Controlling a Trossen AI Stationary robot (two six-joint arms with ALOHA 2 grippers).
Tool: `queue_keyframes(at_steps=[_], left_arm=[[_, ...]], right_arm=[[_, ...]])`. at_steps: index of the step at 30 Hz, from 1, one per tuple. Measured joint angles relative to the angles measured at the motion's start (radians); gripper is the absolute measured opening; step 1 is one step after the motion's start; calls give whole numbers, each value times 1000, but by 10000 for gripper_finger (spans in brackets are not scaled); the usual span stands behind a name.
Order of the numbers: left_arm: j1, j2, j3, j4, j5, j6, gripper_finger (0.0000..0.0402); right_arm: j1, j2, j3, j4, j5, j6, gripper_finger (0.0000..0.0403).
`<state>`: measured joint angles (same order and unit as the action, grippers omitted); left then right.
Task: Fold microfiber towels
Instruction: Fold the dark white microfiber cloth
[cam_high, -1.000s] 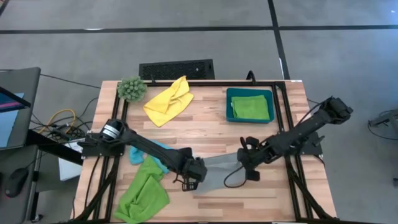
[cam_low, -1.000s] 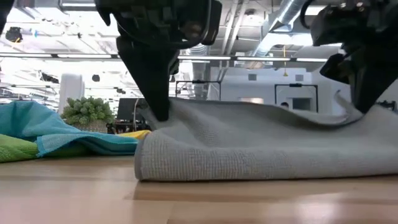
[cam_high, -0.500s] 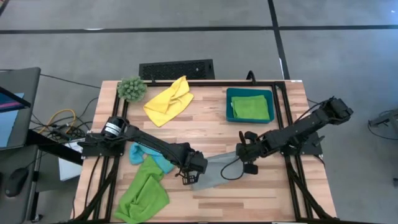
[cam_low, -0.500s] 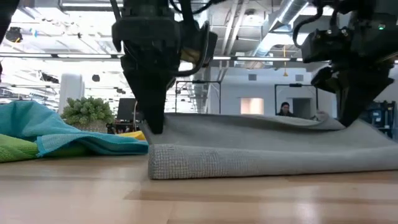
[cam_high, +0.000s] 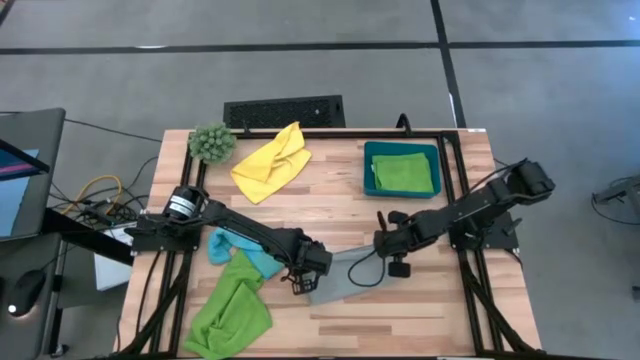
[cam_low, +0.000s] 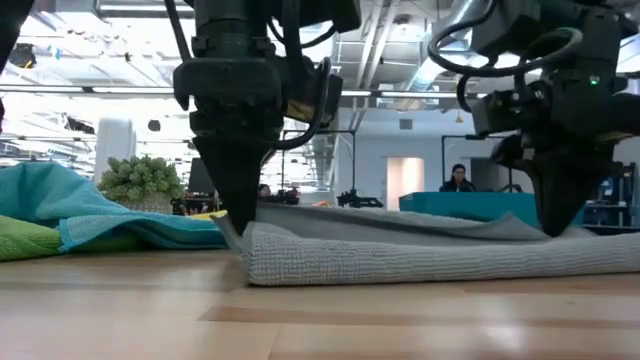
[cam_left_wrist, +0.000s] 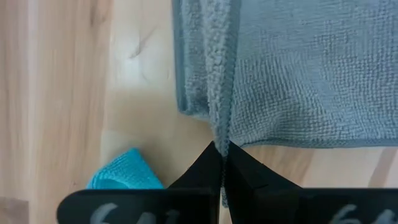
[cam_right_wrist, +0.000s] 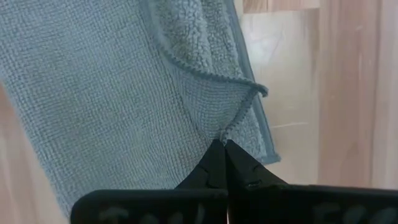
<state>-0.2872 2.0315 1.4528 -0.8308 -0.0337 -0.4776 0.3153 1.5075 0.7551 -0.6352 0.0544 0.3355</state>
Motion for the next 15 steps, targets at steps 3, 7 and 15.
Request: queue_keyframes(at_steps=[3, 7, 15], left_arm=[[0, 0, 0, 18, 12, 34, 0], [1, 0, 0, 37, -20, 30, 0], [2, 0, 0, 82, -33, 84, 1]], right_arm=[[6, 3, 0, 0, 0, 2, 3], [13, 3, 0, -1, -8, 2, 12], [12, 3, 0, -2, -65, 4, 60]])
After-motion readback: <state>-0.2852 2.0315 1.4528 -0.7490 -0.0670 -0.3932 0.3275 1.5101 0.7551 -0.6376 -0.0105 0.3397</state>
